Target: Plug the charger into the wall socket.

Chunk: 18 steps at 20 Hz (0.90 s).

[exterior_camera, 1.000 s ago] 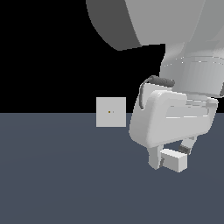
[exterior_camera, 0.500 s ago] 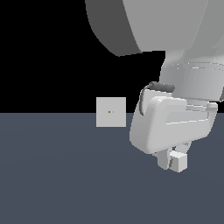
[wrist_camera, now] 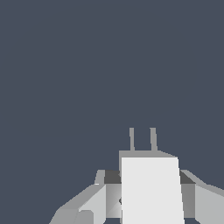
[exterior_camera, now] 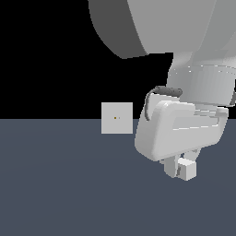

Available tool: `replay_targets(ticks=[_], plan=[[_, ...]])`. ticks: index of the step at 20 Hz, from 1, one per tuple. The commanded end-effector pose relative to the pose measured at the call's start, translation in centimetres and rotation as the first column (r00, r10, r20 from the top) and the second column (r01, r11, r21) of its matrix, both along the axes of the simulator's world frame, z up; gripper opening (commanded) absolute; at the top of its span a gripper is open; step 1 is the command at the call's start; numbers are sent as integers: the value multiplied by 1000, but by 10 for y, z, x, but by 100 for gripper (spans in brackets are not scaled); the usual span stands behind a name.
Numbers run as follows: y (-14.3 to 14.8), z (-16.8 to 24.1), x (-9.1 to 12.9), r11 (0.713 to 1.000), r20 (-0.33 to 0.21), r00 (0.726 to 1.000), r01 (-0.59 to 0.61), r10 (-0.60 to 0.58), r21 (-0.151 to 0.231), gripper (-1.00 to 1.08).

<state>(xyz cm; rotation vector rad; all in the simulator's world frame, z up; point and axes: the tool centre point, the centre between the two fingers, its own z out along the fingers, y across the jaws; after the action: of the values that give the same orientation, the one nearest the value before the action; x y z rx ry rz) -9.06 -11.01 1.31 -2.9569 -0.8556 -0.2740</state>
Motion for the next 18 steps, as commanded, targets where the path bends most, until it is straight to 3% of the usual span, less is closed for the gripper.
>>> replay_targets(ticks=[1, 18], plan=[[3, 2, 2, 1000, 1, 1000, 9, -9, 0, -100], [56, 41, 36, 979, 3, 979, 205, -205, 3, -100]])
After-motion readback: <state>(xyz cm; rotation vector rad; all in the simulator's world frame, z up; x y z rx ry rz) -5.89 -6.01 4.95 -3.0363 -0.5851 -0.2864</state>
